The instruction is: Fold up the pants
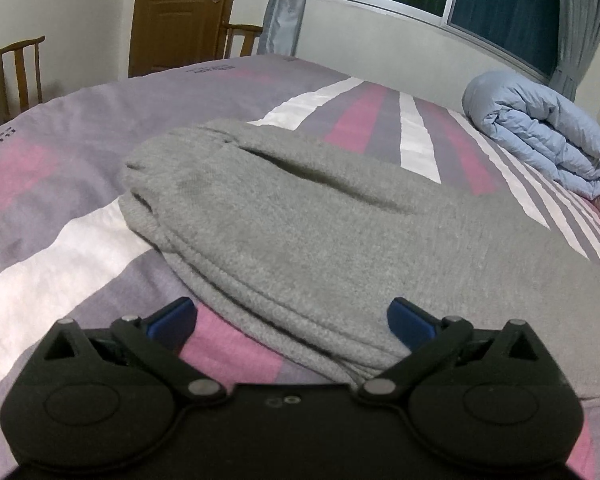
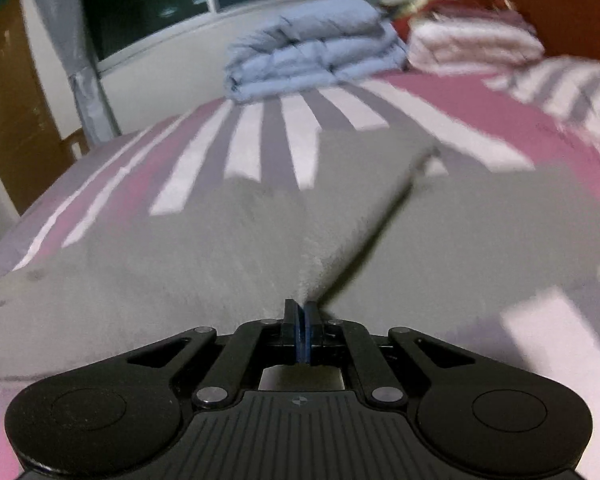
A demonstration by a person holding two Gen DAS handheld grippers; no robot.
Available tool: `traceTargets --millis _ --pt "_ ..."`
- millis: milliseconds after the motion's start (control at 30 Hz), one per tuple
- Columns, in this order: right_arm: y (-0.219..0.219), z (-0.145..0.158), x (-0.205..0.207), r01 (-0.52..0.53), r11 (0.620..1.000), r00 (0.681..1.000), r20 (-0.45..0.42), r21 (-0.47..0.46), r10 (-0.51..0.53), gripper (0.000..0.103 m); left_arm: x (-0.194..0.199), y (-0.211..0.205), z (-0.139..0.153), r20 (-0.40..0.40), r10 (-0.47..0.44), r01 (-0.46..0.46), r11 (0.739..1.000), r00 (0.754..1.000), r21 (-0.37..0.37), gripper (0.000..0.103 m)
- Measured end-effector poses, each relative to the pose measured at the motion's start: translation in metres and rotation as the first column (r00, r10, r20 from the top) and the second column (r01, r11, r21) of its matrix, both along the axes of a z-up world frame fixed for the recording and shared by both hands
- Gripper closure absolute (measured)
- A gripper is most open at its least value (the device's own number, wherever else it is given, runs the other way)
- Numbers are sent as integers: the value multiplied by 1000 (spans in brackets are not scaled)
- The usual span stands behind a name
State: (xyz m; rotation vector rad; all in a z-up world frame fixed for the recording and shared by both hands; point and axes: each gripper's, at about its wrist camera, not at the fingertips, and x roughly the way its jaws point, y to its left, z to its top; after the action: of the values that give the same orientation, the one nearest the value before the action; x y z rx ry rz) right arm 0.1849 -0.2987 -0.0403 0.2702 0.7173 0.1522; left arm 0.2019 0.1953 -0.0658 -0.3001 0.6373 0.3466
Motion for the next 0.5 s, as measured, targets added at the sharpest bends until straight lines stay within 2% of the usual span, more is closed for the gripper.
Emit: traceTargets --millis 67,100,167,233,300,367,400,433,500 --pt "-9 -12 0 19 999 999 -47 47 -16 101 0 0 0 1 1 -1 1000 1000 -2 5" --pt "-12 -8 -1 28 997 999 -36 68 -26 101 0 1 0 2 2 -2 1000 1000 -2 6" --pt "-13 5 -4 53 998 999 -2 26 -53 99 -1 1 1 10 5 -5 1000 1000 -1 6" --pt "-19 18 -1 49 998 998 45 34 -50 98 -2 2 2 14 13 -13 1000 1000 0 6" --pt "-18 28 9 40 999 997 63 3 -40 97 -2 3 2 17 16 -16 1000 1000 -6 6" --pt "-12 34 23 27 999 996 81 -45 -23 83 -1 3 1 15 15 -15 1000 1000 -6 5" --pt "-8 37 30 24 996 995 94 -80 -16 50 -1 4 1 13 14 -14 1000 1000 -7 5" --pt "-4 39 35 19 994 994 114 -108 -6 30 -1 4 1 14 13 -13 1000 1000 -10 5" --pt "14 33 47 -11 985 991 126 -171 33 29 -1 5 1 14 11 -11 1000 1000 -12 5"
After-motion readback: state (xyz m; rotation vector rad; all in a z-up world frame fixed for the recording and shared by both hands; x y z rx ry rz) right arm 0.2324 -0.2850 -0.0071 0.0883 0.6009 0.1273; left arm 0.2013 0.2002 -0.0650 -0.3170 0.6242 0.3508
